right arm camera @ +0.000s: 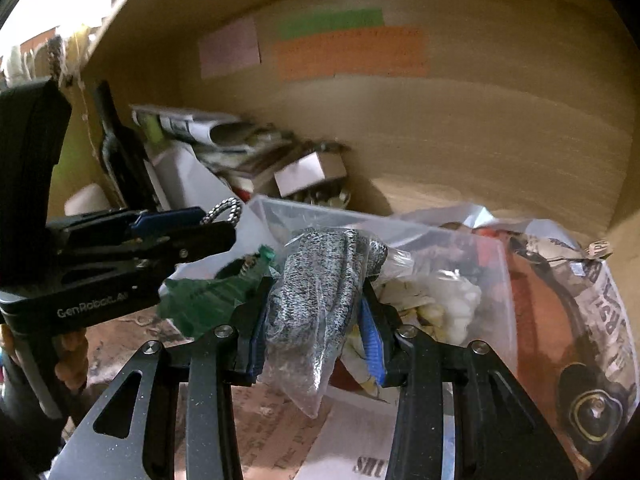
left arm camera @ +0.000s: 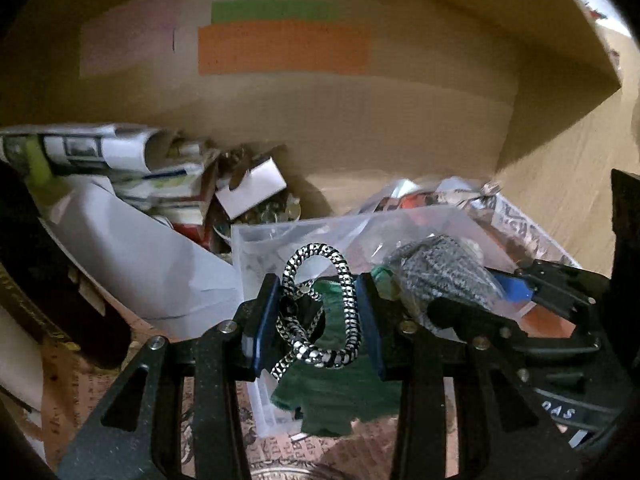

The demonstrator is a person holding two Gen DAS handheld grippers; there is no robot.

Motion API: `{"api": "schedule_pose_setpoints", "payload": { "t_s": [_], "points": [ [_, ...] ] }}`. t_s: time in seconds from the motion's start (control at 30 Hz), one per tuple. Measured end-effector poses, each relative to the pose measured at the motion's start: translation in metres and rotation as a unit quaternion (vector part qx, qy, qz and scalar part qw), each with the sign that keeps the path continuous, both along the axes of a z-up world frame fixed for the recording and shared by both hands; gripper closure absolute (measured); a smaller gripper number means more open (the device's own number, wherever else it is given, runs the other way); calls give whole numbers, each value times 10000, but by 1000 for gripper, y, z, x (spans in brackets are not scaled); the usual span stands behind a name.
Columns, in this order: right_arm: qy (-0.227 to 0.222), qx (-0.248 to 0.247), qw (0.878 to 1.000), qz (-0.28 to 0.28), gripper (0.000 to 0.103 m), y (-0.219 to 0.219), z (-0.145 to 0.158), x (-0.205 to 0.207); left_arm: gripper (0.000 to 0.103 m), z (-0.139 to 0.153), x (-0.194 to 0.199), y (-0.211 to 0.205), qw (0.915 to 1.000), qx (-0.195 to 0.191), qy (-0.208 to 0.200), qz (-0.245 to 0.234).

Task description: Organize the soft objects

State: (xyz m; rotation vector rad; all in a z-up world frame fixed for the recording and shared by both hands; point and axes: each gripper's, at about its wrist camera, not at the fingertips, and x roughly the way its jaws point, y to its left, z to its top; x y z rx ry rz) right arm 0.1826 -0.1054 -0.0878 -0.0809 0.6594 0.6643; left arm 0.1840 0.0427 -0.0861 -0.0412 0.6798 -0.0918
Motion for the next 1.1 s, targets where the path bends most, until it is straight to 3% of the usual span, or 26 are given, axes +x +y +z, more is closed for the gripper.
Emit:
{"api": "schedule_pose_setpoints", "payload": {
  "t_s": [0.17, 0.27, 0.3, 0.37, 0.47, 0.63, 0.77, 0.87, 1.0, 1.1],
  "points": [
    [174, -167, 9997, -8, 65, 3, -14, 8, 65, -16, 12, -2, 9993, -83, 343, -158],
    [211, -252, 9994, -49, 63, 4, -17, 11, 56, -21, 13, -2, 9989, -106, 419, -184],
    [217, -275, 9994, -56, 62, 4, -17, 12, 51, -21, 12, -1, 9989, -107, 411, -172],
    [200, -307, 9993, -84, 48, 4, -16, 12, 45, -19, 10, 1, 9991, -139, 360, -146],
    [142, -275, 9994, -124, 43, 0, -12, 9, 42, -13, 5, 3, 9994, -193, 259, -159],
    [-45, -48, 9999, -151, 42, -13, 7, -1, 42, 10, -20, 3, 9995, -254, -123, -152],
    [-389, 193, 9988, -242, 39, -30, 32, -18, 41, 37, -50, -3, 9975, -107, -691, -79],
    [-678, 378, 9964, -328, 34, -43, 52, -32, 34, 54, -73, -8, 9940, -80, -1086, -63],
    [-1012, 609, 9922, -390, 33, -57, 75, -51, 32, 70, -98, -13, 9893, -72, -1457, -74],
    [-1202, 742, 9890, -439, 33, -65, 87, -64, 22, 80, -115, -16, 9850, -79, -1721, -59]
  ]
}}
